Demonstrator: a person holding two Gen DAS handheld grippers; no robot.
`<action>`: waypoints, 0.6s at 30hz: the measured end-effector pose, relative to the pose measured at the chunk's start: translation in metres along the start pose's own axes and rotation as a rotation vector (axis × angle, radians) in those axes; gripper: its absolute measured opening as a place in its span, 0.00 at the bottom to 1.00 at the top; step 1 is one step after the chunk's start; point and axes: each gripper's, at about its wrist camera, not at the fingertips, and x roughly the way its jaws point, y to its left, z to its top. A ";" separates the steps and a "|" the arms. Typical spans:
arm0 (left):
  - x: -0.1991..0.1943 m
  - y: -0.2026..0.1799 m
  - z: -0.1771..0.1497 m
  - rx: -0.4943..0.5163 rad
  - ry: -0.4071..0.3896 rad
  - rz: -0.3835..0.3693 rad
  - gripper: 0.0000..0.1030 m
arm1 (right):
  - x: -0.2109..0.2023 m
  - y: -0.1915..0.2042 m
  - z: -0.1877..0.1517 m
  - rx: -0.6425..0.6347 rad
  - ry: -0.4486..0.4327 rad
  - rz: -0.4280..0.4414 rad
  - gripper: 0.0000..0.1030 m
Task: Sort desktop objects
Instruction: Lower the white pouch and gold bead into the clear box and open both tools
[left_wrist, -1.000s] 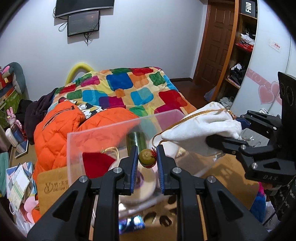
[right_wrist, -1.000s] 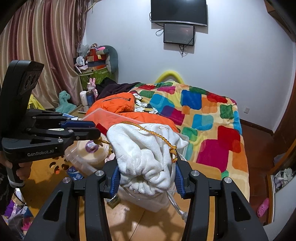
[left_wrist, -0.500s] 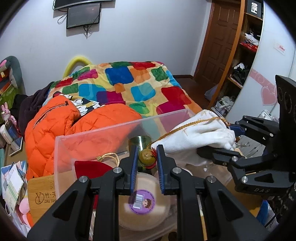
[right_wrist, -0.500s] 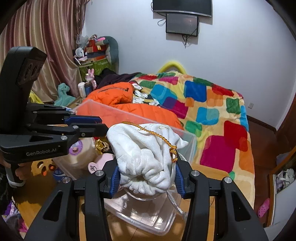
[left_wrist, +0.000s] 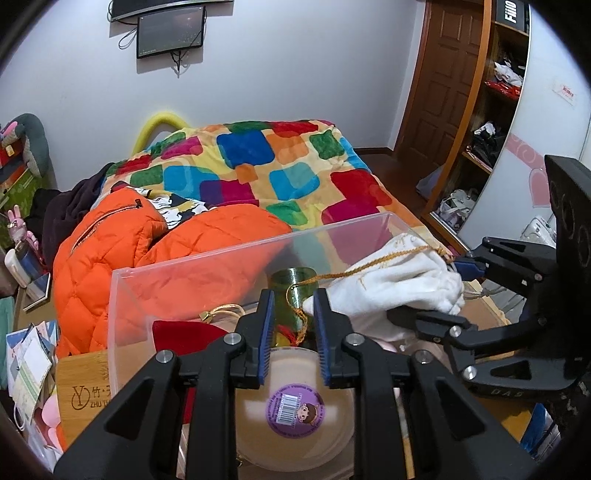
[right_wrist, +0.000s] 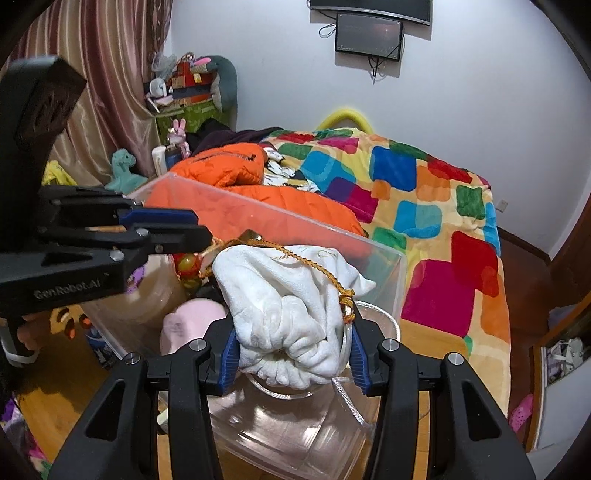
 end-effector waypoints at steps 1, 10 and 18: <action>0.000 0.000 0.000 0.001 -0.001 0.006 0.27 | 0.001 0.001 -0.001 -0.006 0.006 -0.002 0.45; -0.004 -0.006 -0.002 0.026 0.009 0.020 0.46 | -0.007 0.011 -0.004 -0.054 0.025 -0.069 0.59; -0.018 -0.002 -0.005 0.000 0.007 0.028 0.49 | -0.030 0.025 -0.004 -0.109 -0.009 -0.101 0.68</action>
